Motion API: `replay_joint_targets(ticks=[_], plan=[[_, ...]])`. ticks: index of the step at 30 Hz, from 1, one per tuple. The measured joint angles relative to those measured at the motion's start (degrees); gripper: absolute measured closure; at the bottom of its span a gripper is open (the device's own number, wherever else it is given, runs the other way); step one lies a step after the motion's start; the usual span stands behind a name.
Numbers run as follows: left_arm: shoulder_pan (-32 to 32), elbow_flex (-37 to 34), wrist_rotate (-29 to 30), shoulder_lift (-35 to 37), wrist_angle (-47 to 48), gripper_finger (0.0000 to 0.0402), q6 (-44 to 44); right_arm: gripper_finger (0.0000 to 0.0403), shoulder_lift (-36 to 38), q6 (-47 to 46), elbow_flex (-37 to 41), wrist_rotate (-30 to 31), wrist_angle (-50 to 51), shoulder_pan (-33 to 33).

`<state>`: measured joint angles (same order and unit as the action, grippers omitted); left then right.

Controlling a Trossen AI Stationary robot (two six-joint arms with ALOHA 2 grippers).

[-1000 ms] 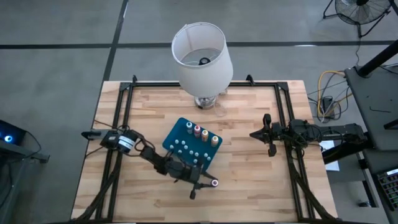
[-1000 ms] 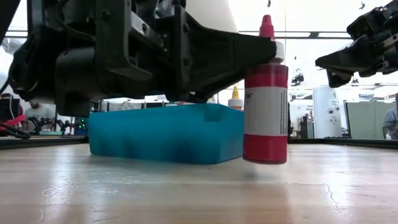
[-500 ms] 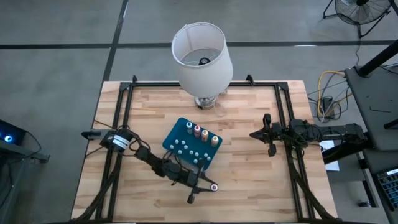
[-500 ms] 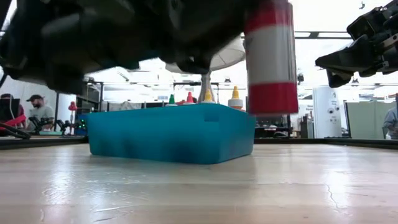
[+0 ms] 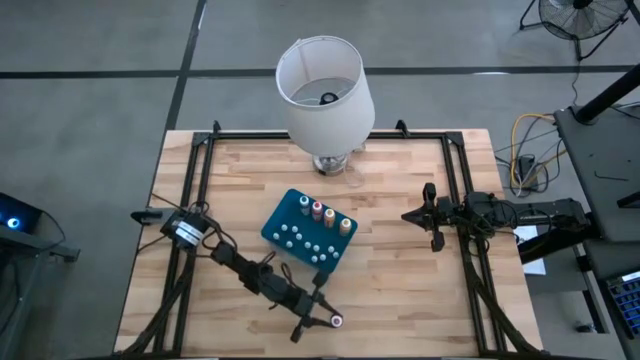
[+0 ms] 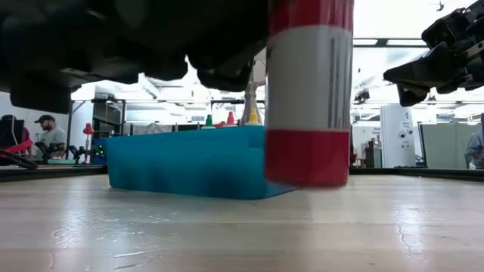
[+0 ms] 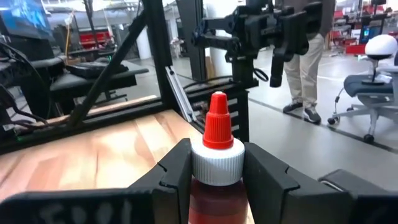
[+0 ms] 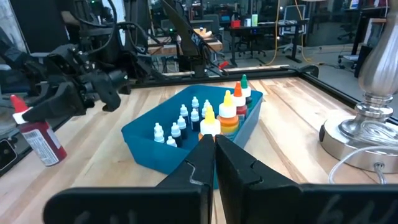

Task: Pick & Place food coloring
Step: Put the large red food coloring bottle into the blue container

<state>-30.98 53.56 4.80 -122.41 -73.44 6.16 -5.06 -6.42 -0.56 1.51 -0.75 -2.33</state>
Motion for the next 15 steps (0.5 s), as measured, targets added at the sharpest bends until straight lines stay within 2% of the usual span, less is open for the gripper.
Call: replay_joint_targets(ticks=[12,15], plan=[[-0.24,4.98,-1.3,-3.12,0.36,0.0309,-0.61,0.0394,-0.04,0.0,0.0,0.01,0.0,0.0],[-0.24,7.1,-1.34,-4.88,0.3,0.0309,-3.05,0.0394,-0.04,0.0,0.01,0.01,0.0,-0.02]])
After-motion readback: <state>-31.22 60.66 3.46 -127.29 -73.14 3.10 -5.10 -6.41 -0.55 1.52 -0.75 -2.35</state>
